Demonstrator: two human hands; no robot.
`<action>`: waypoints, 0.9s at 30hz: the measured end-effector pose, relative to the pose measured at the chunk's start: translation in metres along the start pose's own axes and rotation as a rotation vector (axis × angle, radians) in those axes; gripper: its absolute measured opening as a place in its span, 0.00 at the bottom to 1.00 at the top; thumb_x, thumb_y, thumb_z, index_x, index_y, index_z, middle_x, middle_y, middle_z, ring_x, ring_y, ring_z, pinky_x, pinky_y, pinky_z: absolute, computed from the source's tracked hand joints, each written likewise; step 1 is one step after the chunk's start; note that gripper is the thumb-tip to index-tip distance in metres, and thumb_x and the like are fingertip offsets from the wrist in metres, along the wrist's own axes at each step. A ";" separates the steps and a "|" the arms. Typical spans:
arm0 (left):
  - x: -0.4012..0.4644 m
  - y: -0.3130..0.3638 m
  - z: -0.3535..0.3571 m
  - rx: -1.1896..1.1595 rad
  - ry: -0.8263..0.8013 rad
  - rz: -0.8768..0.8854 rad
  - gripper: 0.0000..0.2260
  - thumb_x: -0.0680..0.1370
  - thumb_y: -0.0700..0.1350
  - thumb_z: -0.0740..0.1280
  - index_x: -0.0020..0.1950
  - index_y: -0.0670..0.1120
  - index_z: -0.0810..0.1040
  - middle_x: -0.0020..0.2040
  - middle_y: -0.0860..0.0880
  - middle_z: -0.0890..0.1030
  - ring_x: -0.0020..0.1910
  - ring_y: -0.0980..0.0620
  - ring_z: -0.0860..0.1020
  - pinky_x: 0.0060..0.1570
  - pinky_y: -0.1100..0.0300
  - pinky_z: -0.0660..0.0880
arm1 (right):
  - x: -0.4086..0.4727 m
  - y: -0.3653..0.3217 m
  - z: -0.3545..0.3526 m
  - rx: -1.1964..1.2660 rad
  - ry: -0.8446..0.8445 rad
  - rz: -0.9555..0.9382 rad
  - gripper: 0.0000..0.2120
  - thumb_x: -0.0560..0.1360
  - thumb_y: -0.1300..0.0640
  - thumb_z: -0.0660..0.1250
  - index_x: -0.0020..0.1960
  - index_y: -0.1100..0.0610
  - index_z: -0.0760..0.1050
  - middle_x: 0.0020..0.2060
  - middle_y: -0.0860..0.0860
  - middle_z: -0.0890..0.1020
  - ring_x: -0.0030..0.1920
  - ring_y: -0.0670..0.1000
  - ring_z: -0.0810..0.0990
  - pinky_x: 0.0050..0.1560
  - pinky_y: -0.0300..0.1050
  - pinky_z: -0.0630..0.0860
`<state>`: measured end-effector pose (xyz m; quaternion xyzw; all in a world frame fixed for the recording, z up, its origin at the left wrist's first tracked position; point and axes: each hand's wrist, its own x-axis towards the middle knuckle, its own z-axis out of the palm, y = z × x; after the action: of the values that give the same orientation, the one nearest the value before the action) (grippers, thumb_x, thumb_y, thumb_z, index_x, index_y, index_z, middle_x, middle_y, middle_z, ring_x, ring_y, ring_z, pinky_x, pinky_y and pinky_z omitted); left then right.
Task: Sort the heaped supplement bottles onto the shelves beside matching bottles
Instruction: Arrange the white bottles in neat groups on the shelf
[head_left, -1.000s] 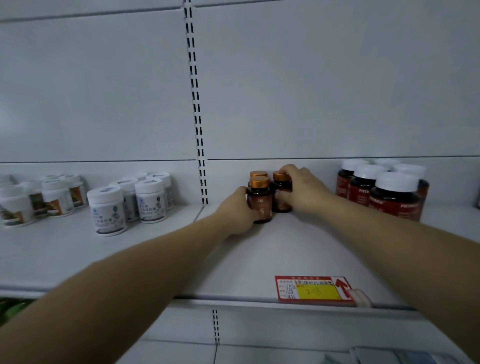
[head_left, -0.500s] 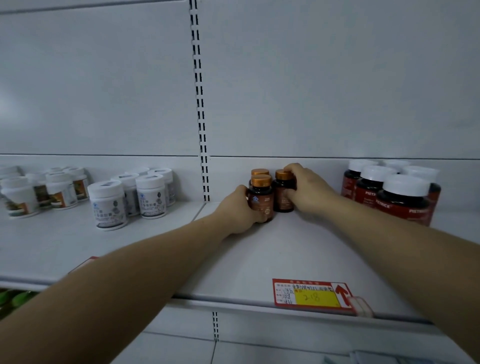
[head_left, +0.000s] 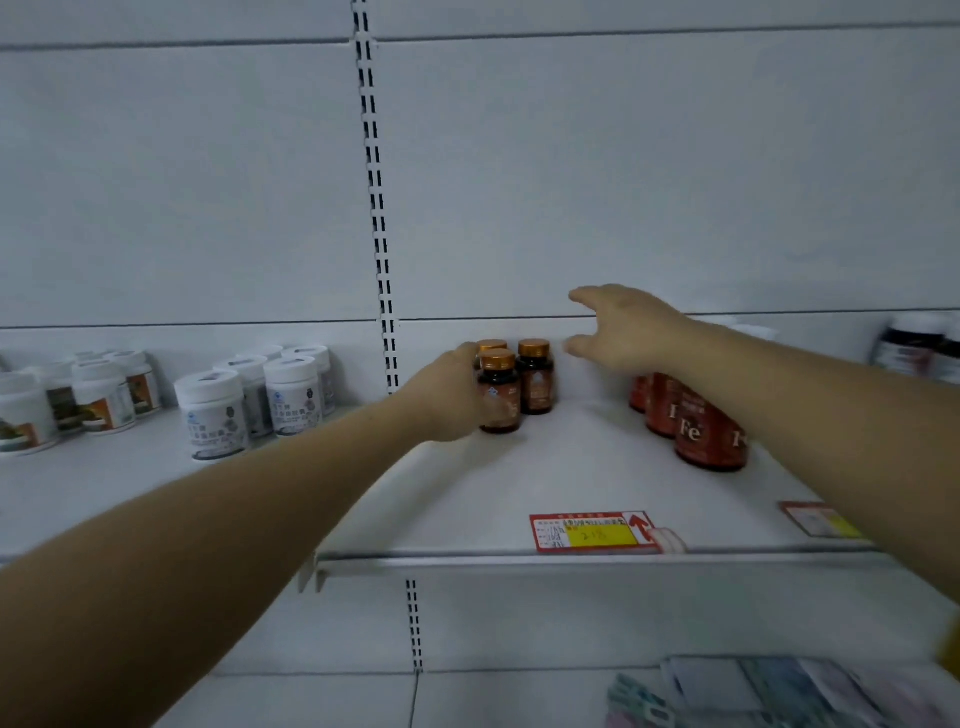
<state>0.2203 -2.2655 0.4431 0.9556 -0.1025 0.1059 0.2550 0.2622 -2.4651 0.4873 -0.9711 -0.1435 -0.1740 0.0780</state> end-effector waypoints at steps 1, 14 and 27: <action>-0.003 0.004 -0.002 0.007 -0.001 0.030 0.31 0.75 0.50 0.68 0.74 0.47 0.59 0.71 0.46 0.67 0.65 0.46 0.70 0.52 0.62 0.65 | -0.007 0.003 -0.008 -0.009 0.007 0.019 0.34 0.77 0.43 0.63 0.78 0.53 0.54 0.76 0.55 0.60 0.74 0.56 0.60 0.72 0.48 0.59; -0.016 0.081 0.041 -0.117 -0.180 0.112 0.36 0.75 0.55 0.68 0.77 0.50 0.54 0.75 0.47 0.61 0.70 0.45 0.66 0.65 0.54 0.65 | -0.075 0.082 -0.043 0.049 0.140 0.255 0.27 0.79 0.45 0.59 0.75 0.53 0.61 0.73 0.55 0.66 0.71 0.56 0.66 0.68 0.49 0.63; 0.003 0.159 0.121 -0.488 -0.091 -0.057 0.36 0.70 0.39 0.73 0.73 0.49 0.59 0.64 0.50 0.74 0.58 0.53 0.74 0.56 0.59 0.71 | -0.066 0.182 -0.007 0.265 -0.028 0.047 0.32 0.74 0.61 0.65 0.75 0.53 0.58 0.69 0.55 0.69 0.61 0.54 0.73 0.54 0.41 0.68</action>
<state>0.2016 -2.4622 0.4157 0.8720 -0.1094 0.0278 0.4763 0.2566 -2.6554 0.4514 -0.9577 -0.1435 -0.1383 0.2077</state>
